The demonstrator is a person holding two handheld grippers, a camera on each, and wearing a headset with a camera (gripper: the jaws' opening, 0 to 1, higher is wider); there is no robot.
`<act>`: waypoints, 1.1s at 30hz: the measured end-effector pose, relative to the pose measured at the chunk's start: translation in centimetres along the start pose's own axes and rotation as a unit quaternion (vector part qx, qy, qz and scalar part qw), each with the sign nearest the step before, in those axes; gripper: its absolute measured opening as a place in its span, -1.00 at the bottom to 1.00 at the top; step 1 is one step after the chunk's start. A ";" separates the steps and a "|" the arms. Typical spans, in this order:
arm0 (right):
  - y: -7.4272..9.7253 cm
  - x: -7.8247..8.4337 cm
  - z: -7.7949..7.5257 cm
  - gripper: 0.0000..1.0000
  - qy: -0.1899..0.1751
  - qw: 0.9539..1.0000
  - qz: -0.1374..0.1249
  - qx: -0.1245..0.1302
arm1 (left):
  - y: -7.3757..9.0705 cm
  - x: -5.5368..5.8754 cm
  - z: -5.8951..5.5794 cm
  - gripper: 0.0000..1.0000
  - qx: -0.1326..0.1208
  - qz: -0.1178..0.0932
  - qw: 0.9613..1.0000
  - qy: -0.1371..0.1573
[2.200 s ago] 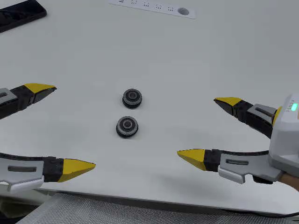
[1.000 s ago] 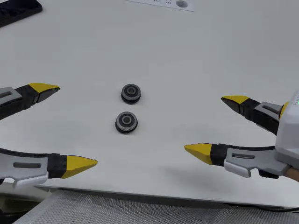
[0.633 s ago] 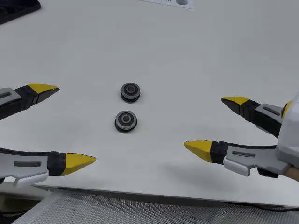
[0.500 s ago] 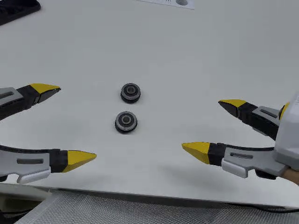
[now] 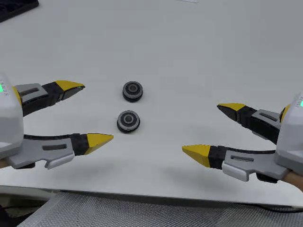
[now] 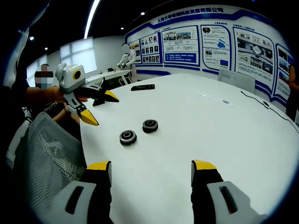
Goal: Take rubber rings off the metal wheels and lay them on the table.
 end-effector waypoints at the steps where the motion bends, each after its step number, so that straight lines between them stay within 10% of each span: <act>1: 0.0 0.0 0.0 0.40 -0.002 1.000 -0.001 0.001 | -0.2 -0.1 0.0 0.20 0.004 0.001 1.000 0.000; 13: 0.3 -0.2 -0.5 0.26 -0.036 0.999 -0.021 0.021 | -2.9 -0.1 0.4 -0.09 0.031 -0.005 0.999 0.012; 33: 0.1 0.2 -0.7 0.19 -0.044 0.999 -0.013 0.019 | -5.7 1.8 0.0 -0.42 0.076 0.050 0.996 -0.022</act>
Point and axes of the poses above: the centre of the closed fingertips' face, and the gripper's own axes: y roughly backward along the fingers, z roughly to its left, x roughly out of its underside, the point moved 9 cm from there along y, roughly backward along the fingers, and after that the axes turned 3 degrees about -z, right-handed, at the moved point
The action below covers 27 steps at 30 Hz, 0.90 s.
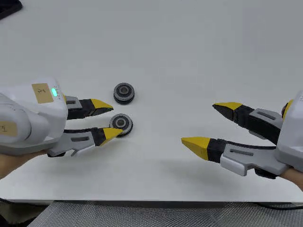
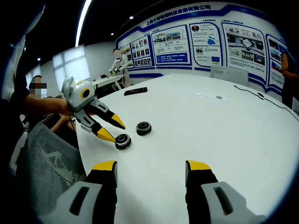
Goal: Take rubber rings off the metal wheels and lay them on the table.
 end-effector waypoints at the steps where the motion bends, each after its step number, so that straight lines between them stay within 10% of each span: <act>1: 0.0 0.0 0.0 0.19 0.000 1.000 0.000 0.000 | 0.0 0.0 0.0 -0.41 0.001 -0.001 1.000 0.002; 27: 0.2 -0.2 -0.4 0.16 -0.012 1.000 -0.002 0.005 | -0.8 0.1 -0.2 -0.68 0.032 0.000 0.999 0.000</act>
Point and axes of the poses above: the centre of the closed fingertips' face, and the gripper's own axes: y roughly backward along the fingers, z roughly to its left, x roughly out of its underside, the point moved 9 cm from there along y, roughly backward along the fingers, and after that the axes turned 3 degrees about -z, right-handed, at the moved point
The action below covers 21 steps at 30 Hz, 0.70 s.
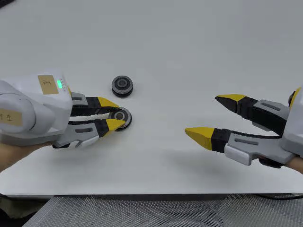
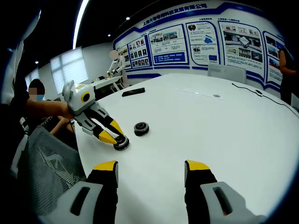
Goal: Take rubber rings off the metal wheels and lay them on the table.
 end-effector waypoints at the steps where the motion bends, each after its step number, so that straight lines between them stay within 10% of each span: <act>1: 0.0 0.0 0.0 0.16 0.000 1.000 0.000 -0.001 | 0.0 0.0 0.0 -0.69 0.002 0.001 1.000 0.000; 21: -0.6 -0.5 0.8 0.16 -0.007 1.000 -0.009 -0.017 | -0.2 -0.7 -0.1 -0.72 0.011 0.056 0.997 -0.059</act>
Point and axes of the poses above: the centre of the closed fingertips' face, and the gripper's own axes: y roughly backward along the fingers, z roughly to its left, x roughly out of its underside, the point moved 9 cm from there along y, roughly backward along the fingers, and after that the axes turned 3 degrees about -z, right-handed, at the moved point
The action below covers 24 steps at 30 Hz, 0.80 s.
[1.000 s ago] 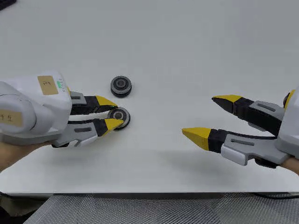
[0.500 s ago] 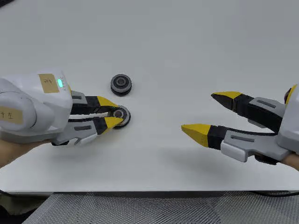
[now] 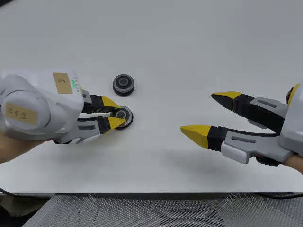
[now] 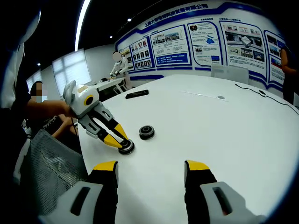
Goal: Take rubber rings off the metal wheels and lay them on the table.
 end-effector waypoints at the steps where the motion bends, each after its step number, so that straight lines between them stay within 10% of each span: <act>1: -0.1 -0.1 0.1 0.15 -0.005 1.000 -0.004 -0.001 | 0.1 0.1 0.1 -0.72 0.000 0.002 1.000 -0.001; 10: -1.6 -0.2 1.0 0.09 -0.066 0.997 -0.013 -0.026 | 0.0 0.2 0.4 -0.73 0.005 0.005 1.000 0.002; 14: -2.3 -0.8 1.5 0.05 -0.144 0.987 -0.055 -0.040 | 0.0 0.2 0.4 -0.73 0.007 0.001 1.000 0.005; 24: -4.8 -0.2 2.2 0.03 -0.187 0.980 -0.057 -0.040 | 0.0 0.2 0.4 -0.73 0.009 -0.004 1.000 0.003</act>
Point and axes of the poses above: the centre of the closed fingertips' face, and the gripper's own axes: y roughly backward along the fingers, z roughly to its left, x roughly out of its underside, the point moved 9 cm from there along y, roughly backward along the fingers, and after that the axes turned 3 degrees about -z, right-handed, at the moved point
